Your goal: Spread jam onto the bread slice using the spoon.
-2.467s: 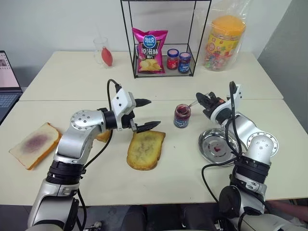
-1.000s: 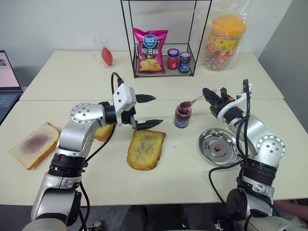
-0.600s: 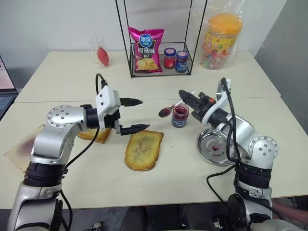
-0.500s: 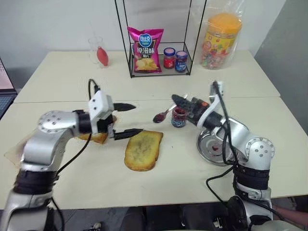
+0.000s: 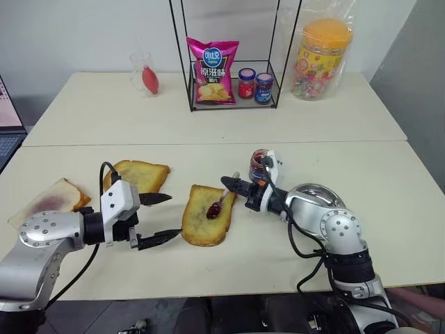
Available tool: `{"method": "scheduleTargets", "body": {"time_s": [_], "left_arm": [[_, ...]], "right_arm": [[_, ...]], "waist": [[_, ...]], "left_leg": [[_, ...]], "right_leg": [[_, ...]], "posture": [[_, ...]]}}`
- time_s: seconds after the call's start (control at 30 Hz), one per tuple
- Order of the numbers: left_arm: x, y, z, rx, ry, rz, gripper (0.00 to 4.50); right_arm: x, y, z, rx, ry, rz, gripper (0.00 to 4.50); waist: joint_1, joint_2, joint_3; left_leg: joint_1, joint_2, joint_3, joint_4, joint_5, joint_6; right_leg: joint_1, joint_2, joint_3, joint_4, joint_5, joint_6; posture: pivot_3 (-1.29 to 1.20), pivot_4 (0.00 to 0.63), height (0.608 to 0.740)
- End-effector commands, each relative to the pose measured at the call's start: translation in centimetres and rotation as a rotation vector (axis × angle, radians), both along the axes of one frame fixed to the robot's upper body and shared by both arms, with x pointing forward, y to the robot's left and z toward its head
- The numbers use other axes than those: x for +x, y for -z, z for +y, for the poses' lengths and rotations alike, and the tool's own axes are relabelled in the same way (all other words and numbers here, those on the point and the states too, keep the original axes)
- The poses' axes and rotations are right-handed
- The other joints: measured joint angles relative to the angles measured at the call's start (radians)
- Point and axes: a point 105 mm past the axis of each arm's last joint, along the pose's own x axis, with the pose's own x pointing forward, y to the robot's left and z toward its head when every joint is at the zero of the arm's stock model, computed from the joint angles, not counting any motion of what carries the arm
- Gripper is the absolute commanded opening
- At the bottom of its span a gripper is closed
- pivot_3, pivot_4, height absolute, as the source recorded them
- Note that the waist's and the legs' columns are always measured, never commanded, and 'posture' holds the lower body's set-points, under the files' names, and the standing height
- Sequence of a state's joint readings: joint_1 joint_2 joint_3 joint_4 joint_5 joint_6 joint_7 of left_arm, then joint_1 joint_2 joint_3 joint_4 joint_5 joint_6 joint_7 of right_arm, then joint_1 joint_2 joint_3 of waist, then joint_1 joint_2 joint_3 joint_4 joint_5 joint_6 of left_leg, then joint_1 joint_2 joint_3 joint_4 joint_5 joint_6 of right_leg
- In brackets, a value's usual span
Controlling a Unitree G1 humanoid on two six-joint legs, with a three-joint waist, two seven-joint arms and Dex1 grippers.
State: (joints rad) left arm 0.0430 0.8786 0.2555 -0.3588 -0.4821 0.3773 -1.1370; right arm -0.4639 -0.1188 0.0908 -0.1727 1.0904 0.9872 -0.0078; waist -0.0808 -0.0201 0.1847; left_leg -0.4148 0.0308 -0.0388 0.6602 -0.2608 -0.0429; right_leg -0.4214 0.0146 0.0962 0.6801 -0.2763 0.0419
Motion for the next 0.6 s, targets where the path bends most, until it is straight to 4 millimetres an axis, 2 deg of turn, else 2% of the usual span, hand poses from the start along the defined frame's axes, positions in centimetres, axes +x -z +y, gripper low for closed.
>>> {"method": "scheduleTargets", "body": {"time_s": [0.03,0.33,0.6], "left_arm": [[0.0,-1.2,0.1,-0.016,-0.020,-0.056,4.50],[0.2,-1.0,0.0,-0.017,-0.020,-0.060,4.50],[0.8,-1.0,-0.4,-0.024,-0.006,-0.076,4.50]], "right_arm": [[0.2,-1.0,1.0,0.015,-0.028,-0.069,0.06],[0.7,-1.1,1.8,-0.052,-0.039,-0.179,0.06],[1.1,-3.2,2.3,-0.078,-0.047,-0.343,0.06]], "waist": [[-0.001,0.000,0.000],[-0.003,0.000,0.000],[-0.002,0.000,0.000]], "left_leg": [[0.000,0.000,0.000,0.000,0.000,0.000],[0.000,0.000,0.000,0.000,0.000,0.000],[0.000,0.000,0.000,0.001,0.000,0.000]], "right_leg": [[0.000,0.000,0.000,0.000,0.000,0.000],[0.000,0.001,0.000,0.000,0.000,0.000],[0.000,0.001,0.000,0.001,0.000,0.000]], "posture": [[0.00,0.150,0.740],[0.00,0.150,0.740],[0.00,0.150,0.740]]}}
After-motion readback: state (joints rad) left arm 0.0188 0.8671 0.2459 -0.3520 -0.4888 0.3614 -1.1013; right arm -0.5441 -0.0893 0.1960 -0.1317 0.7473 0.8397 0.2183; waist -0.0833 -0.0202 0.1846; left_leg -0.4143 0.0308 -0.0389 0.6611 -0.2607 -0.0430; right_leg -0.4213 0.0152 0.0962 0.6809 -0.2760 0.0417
